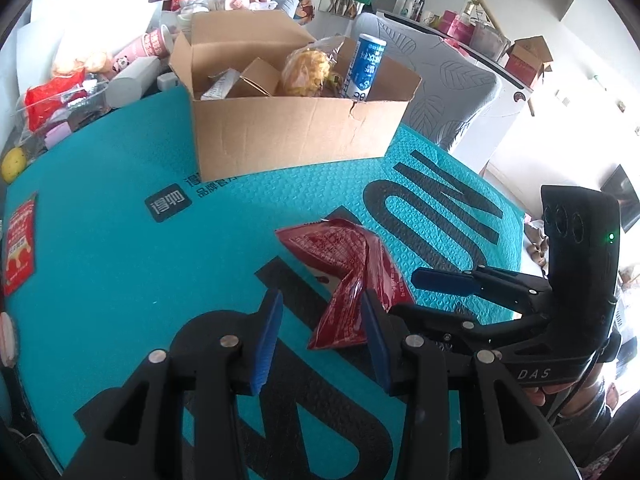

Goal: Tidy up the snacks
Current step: 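Grasp the red snack packet with the left tool while the right tool also grips it, then lift and carry the red packet with both tools over the box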

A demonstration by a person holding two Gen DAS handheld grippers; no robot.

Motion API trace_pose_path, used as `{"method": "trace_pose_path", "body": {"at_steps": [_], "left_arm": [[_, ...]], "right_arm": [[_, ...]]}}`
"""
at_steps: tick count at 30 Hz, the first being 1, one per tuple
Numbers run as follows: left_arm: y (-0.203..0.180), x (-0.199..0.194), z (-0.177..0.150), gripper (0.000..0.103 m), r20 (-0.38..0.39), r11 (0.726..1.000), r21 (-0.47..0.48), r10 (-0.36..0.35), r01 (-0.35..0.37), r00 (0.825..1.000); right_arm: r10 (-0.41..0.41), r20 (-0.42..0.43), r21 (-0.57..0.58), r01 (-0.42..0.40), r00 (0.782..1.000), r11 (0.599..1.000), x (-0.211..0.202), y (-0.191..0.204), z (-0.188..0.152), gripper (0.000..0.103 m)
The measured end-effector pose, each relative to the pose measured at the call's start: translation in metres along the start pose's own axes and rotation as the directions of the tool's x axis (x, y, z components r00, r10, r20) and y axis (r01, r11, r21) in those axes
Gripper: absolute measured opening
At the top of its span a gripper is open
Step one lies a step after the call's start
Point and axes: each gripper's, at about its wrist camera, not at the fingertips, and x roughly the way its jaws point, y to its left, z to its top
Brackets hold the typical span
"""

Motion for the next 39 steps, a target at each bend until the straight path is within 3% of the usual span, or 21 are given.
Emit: {"method": "trace_pose_path", "body": {"at_steps": [3, 8, 10, 11, 13, 19, 31, 39], "left_arm": [[0.001, 0.014, 0.002, 0.040, -0.048, 0.998, -0.008, -0.060, 0.060, 0.997], [-0.002, 0.031, 0.002, 0.040, -0.095, 0.998, 0.003, -0.060, 0.060, 0.994], [-0.002, 0.032, 0.002, 0.039, -0.078, 0.998, 0.008, -0.062, 0.063, 0.995], [-0.002, 0.032, 0.002, 0.029, -0.075, 0.996, 0.007, -0.084, 0.085, 0.994], [-0.005, 0.034, 0.003, 0.027, -0.082, 0.994, 0.008, -0.105, 0.106, 0.991], [-0.015, 0.031, 0.003, 0.025, -0.058, 0.995, 0.076, -0.056, 0.060, 0.997], [-0.016, 0.007, 0.010, 0.025, 0.004, 0.996, 0.069, -0.065, 0.065, 0.998], [-0.028, -0.023, 0.028, 0.025, 0.094, 0.993, 0.102, -0.061, 0.051, 0.994]], "right_arm": [[0.011, -0.002, 0.005, -0.011, 1.000, 1.000, 0.003, -0.001, 0.002, 0.062], [0.027, 0.006, 0.023, -0.027, 1.000, 0.999, 0.006, -0.006, 0.002, 0.061], [0.041, 0.010, 0.026, -0.041, 0.999, 0.999, 0.007, -0.008, 0.001, 0.054], [0.060, 0.007, 0.036, -0.060, 0.998, 0.998, 0.008, -0.010, 0.001, 0.050], [0.063, 0.006, 0.051, -0.063, 0.998, 0.997, 0.011, -0.012, 0.000, 0.033], [0.058, 0.018, 0.032, -0.059, 0.998, 0.998, 0.009, -0.007, 0.001, 0.023], [0.053, 0.068, -0.008, -0.052, 0.996, 0.999, -0.004, 0.014, 0.007, 0.021], [0.043, 0.144, -0.060, -0.035, 0.989, 0.998, -0.028, 0.031, 0.025, 0.021]]}}
